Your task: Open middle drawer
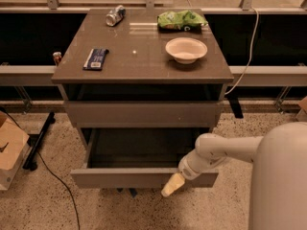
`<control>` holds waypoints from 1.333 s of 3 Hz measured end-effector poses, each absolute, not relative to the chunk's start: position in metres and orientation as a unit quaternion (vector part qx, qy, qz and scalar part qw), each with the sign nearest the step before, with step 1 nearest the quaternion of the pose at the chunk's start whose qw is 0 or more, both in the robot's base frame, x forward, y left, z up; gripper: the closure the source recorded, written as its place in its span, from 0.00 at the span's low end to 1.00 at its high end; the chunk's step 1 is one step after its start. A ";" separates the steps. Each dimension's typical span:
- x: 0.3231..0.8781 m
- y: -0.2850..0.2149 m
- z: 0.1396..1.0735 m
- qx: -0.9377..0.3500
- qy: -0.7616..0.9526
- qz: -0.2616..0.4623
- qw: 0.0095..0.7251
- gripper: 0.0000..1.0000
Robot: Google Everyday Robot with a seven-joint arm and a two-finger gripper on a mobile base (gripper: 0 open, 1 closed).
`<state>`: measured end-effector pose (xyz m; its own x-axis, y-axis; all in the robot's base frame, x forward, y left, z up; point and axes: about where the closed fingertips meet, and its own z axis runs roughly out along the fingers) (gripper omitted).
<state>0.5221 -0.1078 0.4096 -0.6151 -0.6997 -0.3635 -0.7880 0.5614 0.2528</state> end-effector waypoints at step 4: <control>0.485 -0.108 0.404 -0.385 0.892 0.213 0.099 0.00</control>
Offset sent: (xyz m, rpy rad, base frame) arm -0.2824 0.0054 -0.0419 0.1443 0.3761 -0.5419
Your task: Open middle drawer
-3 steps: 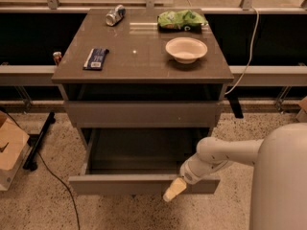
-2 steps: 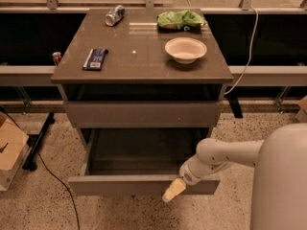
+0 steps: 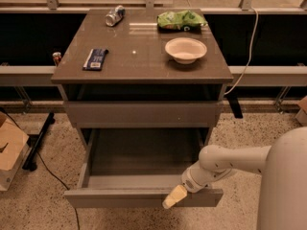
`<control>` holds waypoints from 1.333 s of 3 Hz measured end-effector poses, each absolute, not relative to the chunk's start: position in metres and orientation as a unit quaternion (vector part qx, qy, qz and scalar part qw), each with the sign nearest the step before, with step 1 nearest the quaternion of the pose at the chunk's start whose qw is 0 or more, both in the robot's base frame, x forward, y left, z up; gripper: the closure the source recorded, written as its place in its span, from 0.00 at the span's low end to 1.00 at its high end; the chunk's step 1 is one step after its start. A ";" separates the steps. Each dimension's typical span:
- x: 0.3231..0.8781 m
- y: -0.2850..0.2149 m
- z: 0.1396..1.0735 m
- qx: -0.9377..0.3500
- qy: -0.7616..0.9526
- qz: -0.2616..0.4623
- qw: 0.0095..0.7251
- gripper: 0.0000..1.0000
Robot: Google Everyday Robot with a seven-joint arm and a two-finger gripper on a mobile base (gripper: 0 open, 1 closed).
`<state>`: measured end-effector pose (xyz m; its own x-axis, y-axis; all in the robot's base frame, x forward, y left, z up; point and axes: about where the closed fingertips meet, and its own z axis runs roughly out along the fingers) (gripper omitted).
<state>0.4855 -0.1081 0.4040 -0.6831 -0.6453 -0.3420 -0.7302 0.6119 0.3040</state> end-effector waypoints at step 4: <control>0.389 -0.119 0.395 -0.287 0.929 0.230 0.042 0.00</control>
Offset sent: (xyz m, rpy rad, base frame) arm -0.2560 -0.0240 -0.0199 -0.0085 0.4051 -0.4277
